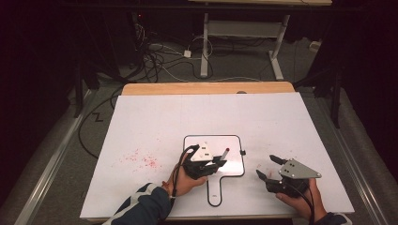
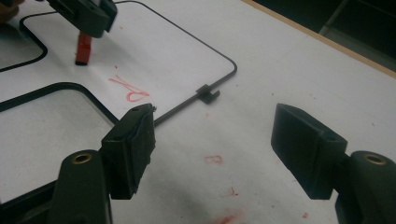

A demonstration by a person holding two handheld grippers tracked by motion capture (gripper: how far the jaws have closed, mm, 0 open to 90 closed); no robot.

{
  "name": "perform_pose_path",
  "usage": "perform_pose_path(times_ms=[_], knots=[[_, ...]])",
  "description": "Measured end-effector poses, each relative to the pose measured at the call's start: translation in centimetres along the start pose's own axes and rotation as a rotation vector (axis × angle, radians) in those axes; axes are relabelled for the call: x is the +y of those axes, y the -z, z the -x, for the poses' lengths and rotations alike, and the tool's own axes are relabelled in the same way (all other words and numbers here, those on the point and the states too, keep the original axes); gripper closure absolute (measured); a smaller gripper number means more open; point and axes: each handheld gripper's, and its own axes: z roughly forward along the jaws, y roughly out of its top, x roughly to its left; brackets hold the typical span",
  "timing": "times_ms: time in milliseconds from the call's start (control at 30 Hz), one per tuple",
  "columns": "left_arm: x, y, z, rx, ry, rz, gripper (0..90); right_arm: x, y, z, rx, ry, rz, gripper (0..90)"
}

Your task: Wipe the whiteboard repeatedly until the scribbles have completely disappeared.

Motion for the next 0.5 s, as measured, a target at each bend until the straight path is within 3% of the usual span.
perform_pose_path(times_ms=[133,233,500], knots=[[1.1,-1.6,0.2,-0.042,-0.003,-0.013,78.8,0.0,-0.1,-0.1,0.004,0.005,-0.002,31.1],[2.0,-2.8,0.7,-0.061,-0.027,-0.022,78.9,0.1,0.0,0.0,0.002,0.006,0.000,31.1],[3.5,-5.1,0.6,-0.070,-0.036,-0.015,78.8,0.0,0.3,0.4,-0.010,-0.006,0.007,31.2]])
